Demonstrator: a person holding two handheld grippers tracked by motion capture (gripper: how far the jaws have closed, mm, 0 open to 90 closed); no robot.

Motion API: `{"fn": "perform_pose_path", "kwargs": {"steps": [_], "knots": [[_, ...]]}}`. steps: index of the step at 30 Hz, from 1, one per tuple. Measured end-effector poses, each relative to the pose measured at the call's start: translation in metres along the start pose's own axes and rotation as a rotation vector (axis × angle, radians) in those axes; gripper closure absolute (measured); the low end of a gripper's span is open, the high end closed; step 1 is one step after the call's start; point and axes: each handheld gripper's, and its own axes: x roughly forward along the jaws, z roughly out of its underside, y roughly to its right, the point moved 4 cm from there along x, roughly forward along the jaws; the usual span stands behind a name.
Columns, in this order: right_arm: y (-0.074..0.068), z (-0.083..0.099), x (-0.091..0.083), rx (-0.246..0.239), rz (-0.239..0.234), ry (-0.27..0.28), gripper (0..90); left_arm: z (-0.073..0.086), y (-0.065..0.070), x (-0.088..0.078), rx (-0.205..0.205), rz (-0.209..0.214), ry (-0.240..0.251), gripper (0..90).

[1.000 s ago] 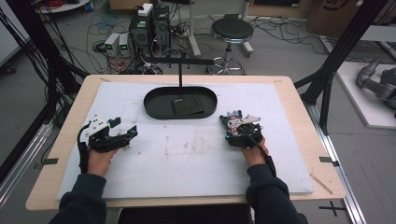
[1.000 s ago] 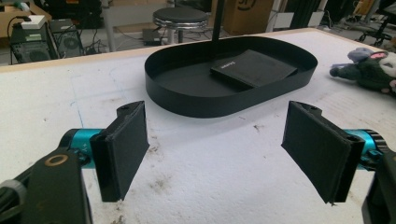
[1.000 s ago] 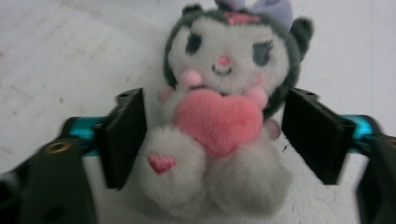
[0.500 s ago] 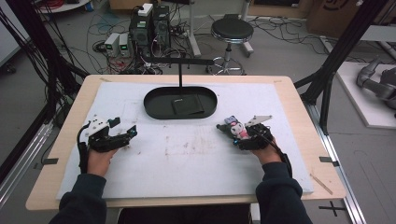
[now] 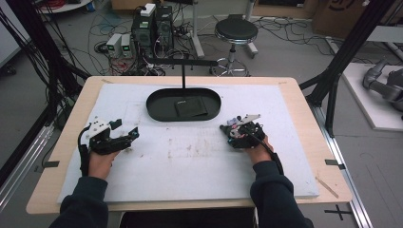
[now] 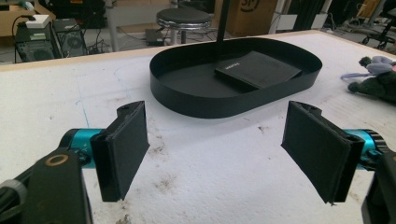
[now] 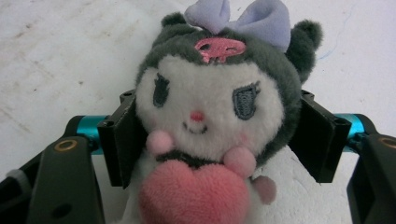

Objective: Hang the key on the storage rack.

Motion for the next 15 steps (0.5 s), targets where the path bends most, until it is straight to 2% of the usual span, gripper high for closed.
{"fn": "perform_pose_path", "kwargs": {"steps": [3,5,7,9,11,13,15], "knots": [[-0.0008,-0.0016,-0.0005,-0.035,0.068,0.014,20.4,-0.0001,0.0000,0.0000,-0.002,0.000,0.002,22.2],[-0.0028,-0.0036,-0.0001,-0.023,0.071,0.032,19.7,-0.0001,-0.0002,0.0004,-0.004,0.001,0.005,22.3],[-0.0039,-0.0041,0.0013,-0.030,0.067,0.023,19.8,0.0000,-0.0003,0.0005,-0.004,0.002,0.004,22.4],[-0.0025,-0.0035,0.0028,-0.040,0.083,0.006,27.4,-0.0001,-0.0005,0.0004,-0.005,0.002,0.004,22.4],[0.0003,-0.0031,0.0016,-0.007,0.064,0.003,30.3,-0.0002,-0.0008,0.0002,-0.006,-0.001,0.005,22.5],[0.0027,-0.0034,-0.0005,0.002,0.043,0.007,32.3,-0.0001,-0.0010,0.0001,-0.006,-0.002,0.005,22.5],[0.0052,-0.0059,-0.0048,0.009,0.007,0.036,33.0,-0.0002,-0.0009,0.0000,-0.006,0.000,0.005,22.5]]}}
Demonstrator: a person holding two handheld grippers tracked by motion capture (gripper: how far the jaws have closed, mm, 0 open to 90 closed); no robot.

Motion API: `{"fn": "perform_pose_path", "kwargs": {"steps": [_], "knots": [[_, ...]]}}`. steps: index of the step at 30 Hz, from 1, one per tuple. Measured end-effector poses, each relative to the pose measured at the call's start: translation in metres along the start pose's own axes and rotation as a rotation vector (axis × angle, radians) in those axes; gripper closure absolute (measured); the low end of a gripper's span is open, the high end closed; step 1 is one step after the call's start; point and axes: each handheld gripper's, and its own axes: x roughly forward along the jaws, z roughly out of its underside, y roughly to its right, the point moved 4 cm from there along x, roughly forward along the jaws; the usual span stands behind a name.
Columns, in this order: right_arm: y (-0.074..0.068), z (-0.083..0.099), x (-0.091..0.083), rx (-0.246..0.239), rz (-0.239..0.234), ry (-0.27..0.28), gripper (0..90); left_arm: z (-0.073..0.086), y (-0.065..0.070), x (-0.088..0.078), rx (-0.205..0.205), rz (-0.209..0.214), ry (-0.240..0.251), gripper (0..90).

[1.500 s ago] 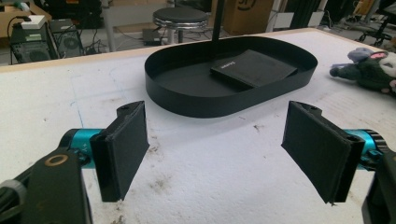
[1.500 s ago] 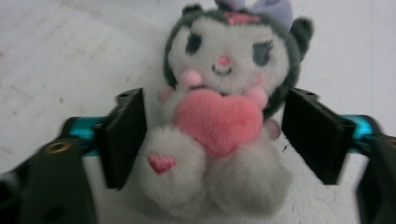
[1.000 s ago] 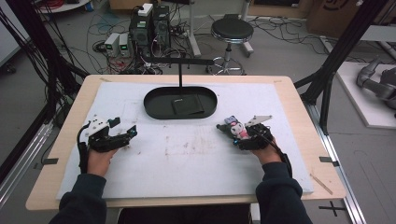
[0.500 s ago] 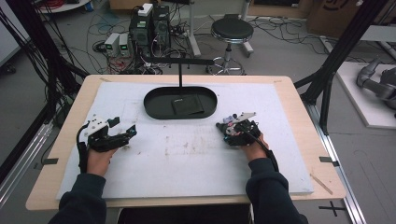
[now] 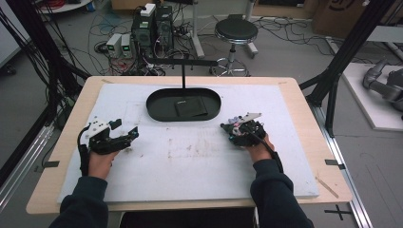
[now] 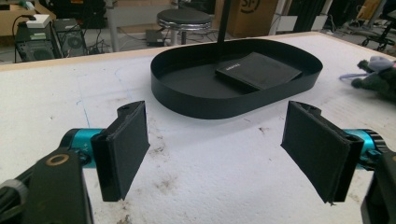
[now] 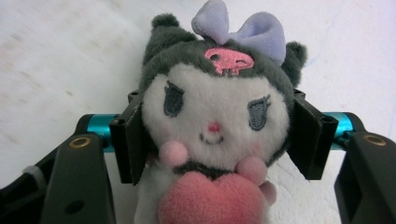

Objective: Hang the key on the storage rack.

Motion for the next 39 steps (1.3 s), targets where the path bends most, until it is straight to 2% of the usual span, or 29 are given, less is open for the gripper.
{"fn": "perform_pose_path", "kwargs": {"steps": [4,10,14,19,27,28,30,33,35,39], "knots": [[0.005,-0.018,-0.017,-0.020,-0.059,0.061,33.1,0.000,0.000,0.000,-0.006,0.000,0.002,22.5],[0.013,-0.064,-0.045,-0.054,-0.121,0.140,33.2,0.000,-0.001,0.000,-0.009,0.001,0.008,22.6],[0.018,-0.094,-0.058,-0.080,-0.128,0.185,33.1,-0.001,-0.001,0.000,-0.011,0.000,0.013,22.6],[0.023,-0.128,-0.066,-0.092,-0.122,0.220,33.1,-0.001,-0.002,-0.001,-0.013,-0.001,0.017,22.6],[0.028,-0.166,-0.059,-0.104,-0.119,0.254,33.1,-0.002,-0.001,-0.001,-0.009,0.006,0.020,22.6],[0.028,-0.170,-0.057,-0.090,-0.125,0.265,33.1,-0.002,-0.001,-0.001,-0.010,0.005,0.021,22.6],[0.029,-0.174,-0.051,-0.067,-0.138,0.278,33.2,-0.002,-0.001,-0.001,-0.009,0.006,0.020,22.6],[0.033,-0.176,-0.039,-0.050,-0.130,0.259,33.1,-0.001,-0.002,-0.001,-0.013,0.004,0.020,22.6],[0.034,-0.180,-0.035,-0.039,-0.133,0.267,33.2,-0.001,-0.002,-0.001,-0.012,0.004,0.019,22.6],[0.031,-0.194,-0.033,-0.059,-0.121,0.281,33.2,-0.001,-0.002,0.000,-0.012,0.007,0.019,22.6]]}}
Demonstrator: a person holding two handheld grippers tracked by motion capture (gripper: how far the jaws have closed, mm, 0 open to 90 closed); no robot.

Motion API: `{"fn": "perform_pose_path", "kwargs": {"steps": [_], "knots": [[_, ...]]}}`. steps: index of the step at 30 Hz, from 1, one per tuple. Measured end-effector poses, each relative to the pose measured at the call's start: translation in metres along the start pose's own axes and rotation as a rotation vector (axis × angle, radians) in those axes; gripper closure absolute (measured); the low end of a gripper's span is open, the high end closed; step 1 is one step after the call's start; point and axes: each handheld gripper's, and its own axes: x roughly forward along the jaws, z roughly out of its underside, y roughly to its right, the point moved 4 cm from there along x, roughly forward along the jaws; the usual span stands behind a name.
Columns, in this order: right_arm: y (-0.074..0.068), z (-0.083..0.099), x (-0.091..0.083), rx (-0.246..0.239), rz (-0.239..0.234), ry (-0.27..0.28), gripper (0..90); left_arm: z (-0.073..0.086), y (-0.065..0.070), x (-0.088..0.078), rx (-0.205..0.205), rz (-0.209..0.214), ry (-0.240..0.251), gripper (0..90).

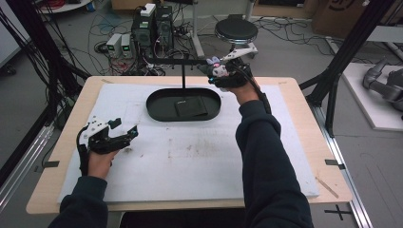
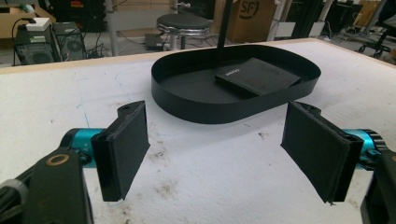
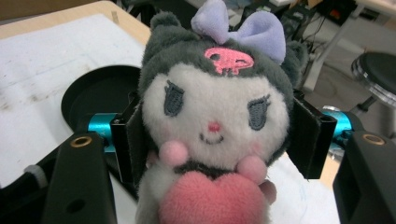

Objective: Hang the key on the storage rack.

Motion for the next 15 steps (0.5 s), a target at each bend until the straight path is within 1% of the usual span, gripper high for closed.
{"fn": "perform_pose_path", "kwargs": {"steps": [2,3,5,7,8,10,12,15], "knots": [[0.000,-0.007,0.003,-0.014,0.017,-0.002,33.2,0.000,0.000,0.000,-0.002,-0.003,0.004,22.6],[0.001,-0.010,0.004,-0.016,0.034,-0.002,33.1,0.000,0.000,0.000,-0.002,-0.001,0.004,22.6],[0.003,-0.015,0.006,-0.008,0.069,-0.004,33.1,0.000,0.000,-0.001,0.000,-0.002,0.004,22.6],[0.007,-0.018,0.008,0.004,0.084,-0.001,33.2,0.000,0.000,-0.001,0.001,-0.002,0.004,22.6],[0.009,-0.018,0.008,0.019,0.088,0.000,33.1,-0.001,0.000,-0.001,0.002,-0.002,0.004,22.6],[0.012,-0.017,0.008,0.033,0.092,-0.003,33.1,0.000,-0.001,-0.002,0.004,-0.002,-0.001,22.6],[0.013,-0.016,0.008,0.047,0.082,-0.006,33.1,0.000,-0.002,-0.002,0.001,-0.008,0.002,22.6],[0.009,-0.018,0.004,0.040,0.064,0.004,33.1,0.000,-0.002,-0.003,-0.002,-0.010,0.003,22.6]]}}
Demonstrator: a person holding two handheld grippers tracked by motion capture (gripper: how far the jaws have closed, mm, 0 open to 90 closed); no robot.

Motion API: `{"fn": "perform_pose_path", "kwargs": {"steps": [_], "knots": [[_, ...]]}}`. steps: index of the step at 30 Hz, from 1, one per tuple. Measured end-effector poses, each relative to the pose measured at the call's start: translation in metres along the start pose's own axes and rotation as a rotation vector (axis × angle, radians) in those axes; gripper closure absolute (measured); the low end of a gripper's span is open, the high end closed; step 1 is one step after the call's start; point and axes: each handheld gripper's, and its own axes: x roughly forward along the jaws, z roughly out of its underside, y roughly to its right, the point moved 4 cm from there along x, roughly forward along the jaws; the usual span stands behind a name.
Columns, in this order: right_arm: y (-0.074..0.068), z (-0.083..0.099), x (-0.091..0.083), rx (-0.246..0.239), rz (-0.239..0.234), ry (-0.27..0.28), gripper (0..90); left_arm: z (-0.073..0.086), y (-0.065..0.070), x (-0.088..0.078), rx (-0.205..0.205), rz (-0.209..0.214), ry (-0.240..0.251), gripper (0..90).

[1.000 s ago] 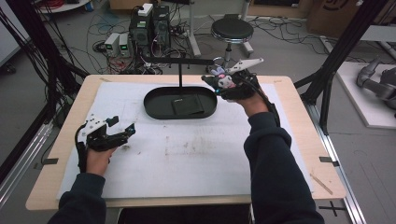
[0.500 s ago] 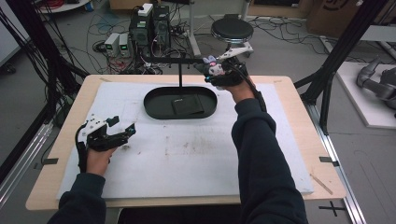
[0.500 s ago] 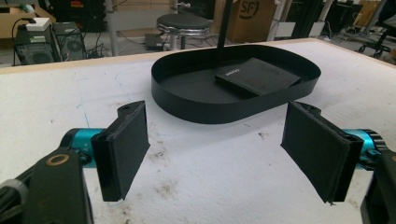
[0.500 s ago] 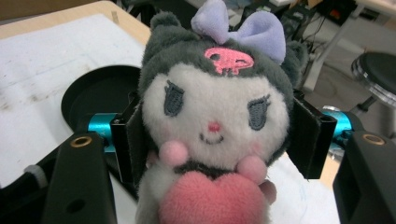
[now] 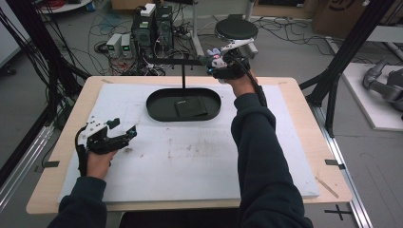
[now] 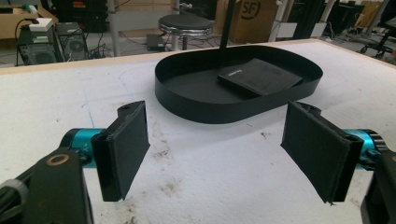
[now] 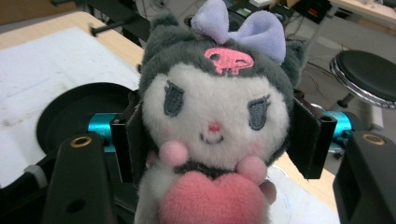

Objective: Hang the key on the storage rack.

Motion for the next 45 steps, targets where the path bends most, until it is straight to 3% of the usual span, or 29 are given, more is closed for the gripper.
{"fn": "perform_pose_path", "kwargs": {"steps": [7,13,17,19,22,25,30,37,40,45], "knots": [[-0.006,-0.001,-0.008,0.002,-0.053,0.002,33.0,0.000,0.001,0.000,0.005,0.002,-0.001,22.6],[-0.003,0.008,-0.004,0.038,-0.050,-0.029,33.0,0.000,0.001,0.000,0.000,-0.002,-0.001,22.6],[0.003,0.009,0.001,0.035,0.006,-0.030,33.0,0.000,0.001,0.000,0.002,0.001,-0.001,22.6],[0.007,0.010,0.004,0.023,0.057,-0.038,32.9,0.000,0.000,0.000,0.001,-0.001,0.000,22.6],[0.014,0.018,0.009,0.031,0.145,-0.101,32.8,0.000,0.000,0.000,0.001,-0.003,0.000,22.6],[0.019,0.030,0.011,0.055,0.159,-0.127,32.9,0.000,-0.001,-0.001,0.001,-0.002,-0.003,22.6],[0.021,0.053,0.019,0.090,0.124,-0.190,33.0,0.000,0.000,0.000,0.003,-0.002,-0.003,22.6],[-0.001,0.061,0.047,0.022,0.108,-0.269,33.0,0.000,0.000,-0.001,0.003,-0.004,-0.004,22.6],[-0.006,0.063,0.056,0.022,0.102,-0.269,32.9,0.000,-0.001,-0.001,0.005,-0.004,-0.004,22.6],[-0.007,0.067,0.060,0.075,0.107,-0.251,29.7,0.000,-0.001,-0.001,0.004,-0.003,-0.006,22.6]]}}
